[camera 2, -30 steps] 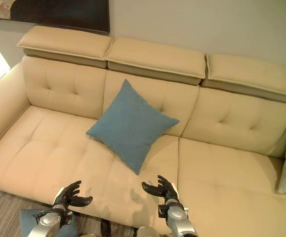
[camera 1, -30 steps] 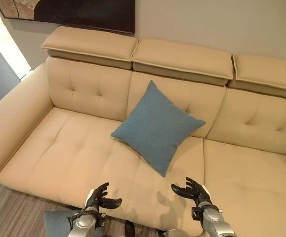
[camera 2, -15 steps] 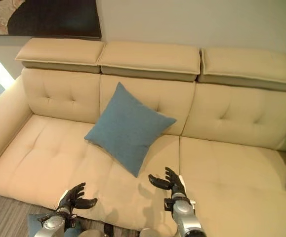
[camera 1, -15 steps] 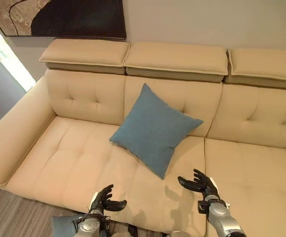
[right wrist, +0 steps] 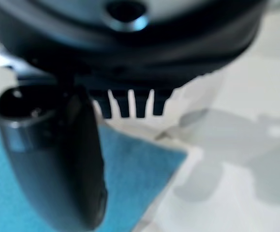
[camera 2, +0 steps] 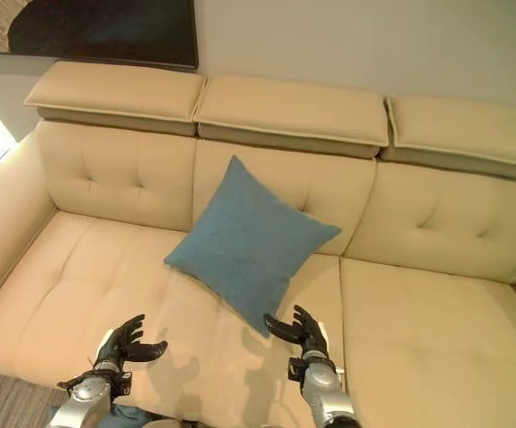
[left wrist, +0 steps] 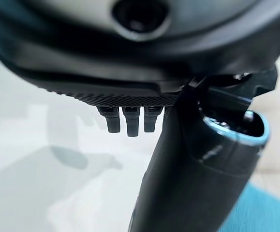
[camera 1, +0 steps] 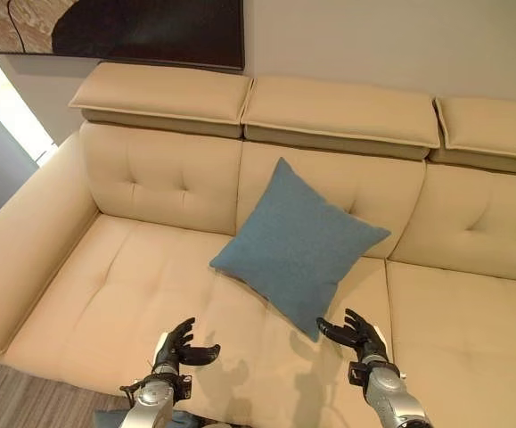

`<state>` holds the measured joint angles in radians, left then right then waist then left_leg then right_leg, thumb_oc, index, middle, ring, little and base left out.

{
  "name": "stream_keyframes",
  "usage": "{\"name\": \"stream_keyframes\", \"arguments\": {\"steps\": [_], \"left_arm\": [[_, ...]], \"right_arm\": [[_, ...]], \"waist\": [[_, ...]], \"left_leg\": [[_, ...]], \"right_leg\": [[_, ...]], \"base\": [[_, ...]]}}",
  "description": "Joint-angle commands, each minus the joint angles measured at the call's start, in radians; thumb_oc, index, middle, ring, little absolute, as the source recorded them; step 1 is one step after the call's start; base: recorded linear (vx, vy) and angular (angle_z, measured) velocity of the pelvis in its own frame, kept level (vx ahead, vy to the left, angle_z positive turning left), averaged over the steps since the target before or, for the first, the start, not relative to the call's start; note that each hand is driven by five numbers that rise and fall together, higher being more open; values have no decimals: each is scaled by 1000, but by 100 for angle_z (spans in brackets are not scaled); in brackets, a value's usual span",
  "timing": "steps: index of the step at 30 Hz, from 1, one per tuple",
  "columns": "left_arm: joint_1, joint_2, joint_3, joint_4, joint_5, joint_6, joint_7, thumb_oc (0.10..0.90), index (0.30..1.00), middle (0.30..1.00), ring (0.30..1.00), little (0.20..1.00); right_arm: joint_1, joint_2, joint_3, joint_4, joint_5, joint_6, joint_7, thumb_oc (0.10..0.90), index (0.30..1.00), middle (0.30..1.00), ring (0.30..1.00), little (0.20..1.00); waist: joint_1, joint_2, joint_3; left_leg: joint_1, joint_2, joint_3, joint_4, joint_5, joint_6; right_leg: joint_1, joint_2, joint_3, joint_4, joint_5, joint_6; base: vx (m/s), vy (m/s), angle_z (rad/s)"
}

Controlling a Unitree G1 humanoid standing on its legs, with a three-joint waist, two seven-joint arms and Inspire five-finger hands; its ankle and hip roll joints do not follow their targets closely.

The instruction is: Pick up all the scattered cushions and arrange them neatly on the sofa.

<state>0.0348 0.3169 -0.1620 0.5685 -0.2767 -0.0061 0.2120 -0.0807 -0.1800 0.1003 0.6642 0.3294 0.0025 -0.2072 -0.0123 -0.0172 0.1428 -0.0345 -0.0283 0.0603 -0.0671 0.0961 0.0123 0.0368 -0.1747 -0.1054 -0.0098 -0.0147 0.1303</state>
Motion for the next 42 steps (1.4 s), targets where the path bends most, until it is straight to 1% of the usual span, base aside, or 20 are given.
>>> {"name": "stream_keyframes", "arguments": {"steps": [1,4,8,9,10,13,14,15,19,20,25,30,33,34,35,36,37,39,40,42], "left_arm": [[-62,23,50,-107,-22,-107,72,800,900,900,900,900],[-162,51,67,-118,-25,-134,131,800,900,900,900,900],[-228,75,62,-117,-13,-144,159,800,900,900,900,900],[-316,96,48,-102,-12,-153,180,800,900,900,900,900],[-319,97,48,-100,-12,-153,180,800,900,900,900,900],[-475,141,-5,-38,-5,-160,199,800,900,900,900,900],[-477,141,-5,-37,-5,-160,199,800,900,900,900,900],[-556,166,-18,6,-22,-167,213,800,900,900,900,900],[-677,206,-53,64,-44,-174,220,800,900,900,900,900],[-759,234,-82,96,-57,-179,221,800,900,900,900,900],[-918,274,-137,183,-74,-176,221,800,900,900,900,900],[-1021,266,-185,203,-76,-174,221,800,900,900,900,900],[-1039,221,-211,207,-127,-187,186,800,900,900,900,900],[-1041,200,-220,208,-157,-194,165,800,900,900,900,900],[-1059,176,-240,198,-203,-204,121,649,674,674,674,674],[-1062,169,-244,199,-221,-205,103,587,580,580,580,580],[-1048,161,-245,180,-255,-207,64,400,300,300,300,300],[-1019,154,-241,148,-269,-208,41,400,300,300,300,300],[-985,147,-238,119,-265,-202,24,400,300,300,300,300],[-937,144,-237,70,-252,-194,-6,400,300,300,300,300]], "right_arm": [[-85,-36,-53,-36,4,-86,-92,800,900,900,900,900],[-154,-45,-33,-50,-26,-93,-137,800,900,900,900,900],[-199,-46,-24,-64,-34,-101,-161,800,900,900,900,900],[-254,-47,1,-57,-32,-104,-169,800,900,900,900,900],[-256,-47,0,-56,-31,-104,-169,800,900,900,900,900],[-366,-51,36,-2,-2,-112,-180,800,900,900,900,900],[-367,-51,36,-1,-2,-113,-180,800,900,900,900,900],[-431,-62,49,37,20,-116,-189,800,900,900,900,900],[-535,-82,64,94,52,-121,-195,800,900,900,900,900],[-600,-102,74,125,67,-121,-197,800,900,900,900,900],[-708,-114,90,173,112,-130,-204,800,900,900,900,900],[-784,-86,126,191,168,-142,-190,800,900,900,900,900],[-810,-54,166,199,222,-148,-148,800,900,900,900,900],[-821,-52,182,198,237,-149,-127,800,900,900,900,900],[-849,-55,224,186,274,-146,-81,584,575,575,575,575],[-857,-57,241,176,283,-145,-64,525,488,488,488,488],[-856,-64,271,137,291,-144,-22,400,300,300,300,300],[-835,-68,284,91,281,-144,7,400,300,300,300,300],[-802,-80,294,34,259,-138,32,400,300,300,300,300],[-734,-93,289,-48,238,-136,64,400,300,300,300,300]], "waist": [[0,-6,-30],[-12,6,-17],[-23,13,-2],[-30,18,19],[-30,18,18],[-38,27,61],[-38,27,61],[-38,32,73],[-38,38,91],[-38,40,104],[-39,44,126],[-40,30,138],[-37,17,137],[-33,16,131],[-34,7,131],[-35,2,130],[-36,-8,131],[-36,-15,128],[-41,-29,129],[-45,-32,126]], "left_leg": [[-50,24,11,124,-195,-14],[-91,21,35,133,-202,-6],[-136,19,49,139,-200,-3],[-203,18,56,148,-191,-2],[-207,18,56,149,-191,-2],[-299,9,53,174,-178,-1],[-301,9,53,175,-178,-1],[-343,7,51,184,-168,-5],[-392,5,46,190,-156,-8],[-422,4,43,195,-148,-10],[-471,-1,30,201,-138,-12],[-511,-5,29,224,-146,-16],[-529,-4,34,250,-158,-18],[-522,0,26,257,-192,-23],[-535,3,32,278,-198,-26],[-539,6,33,283,-200,-27],[-539,12,36,294,-203,-28],[-534,17,39,298,-207,-29],[-529,17,52,293,-179,-25],[-493,20,55,277,-178,-28]], "right_leg": [[-34,-5,-6,72,-64,5],[-89,-13,17,57,-39,14],[-141,-13,32,49,-18,16],[-212,-12,48,50,-1,14],[-216,-12,48,51,-1,14],[-319,-11,62,74,20,10],[-321,-11,62,75,19,10],[-360,-15,60,82,25,8],[-420,-16,60,96,32,8],[-453,-19,60,106,37,10],[-508,-25,58,126,40,10],[-538,-25,64,107,66,13],[-546,-20,72,84,81,13],[-535,-15,77,77,62,18],[-541,-11,79,67,71,18],[-542,-9,79,62,72,19],[-538,-4,80,54,73,19],[-530,0,80,45,74,21],[-524,-4,79,42,93,17],[-493,-2,75,36,87,16]], "base": [[57,67,-17],[-1,82,-35],[-57,47,-26],[-129,59,-28],[-157,71,-31],[-102,28,-13],[-73,29,-4],[-59,23,-3],[-38,24,-1],[-35,23,0],[-12,19,1],[2,19,-1],[47,23,-3],[110,21,-3],[106,11,-4],[14,1,-6],[15,-5,-8],[-32,-14,-15],[-78,-43,-14],[-32,-42,-4]]}}
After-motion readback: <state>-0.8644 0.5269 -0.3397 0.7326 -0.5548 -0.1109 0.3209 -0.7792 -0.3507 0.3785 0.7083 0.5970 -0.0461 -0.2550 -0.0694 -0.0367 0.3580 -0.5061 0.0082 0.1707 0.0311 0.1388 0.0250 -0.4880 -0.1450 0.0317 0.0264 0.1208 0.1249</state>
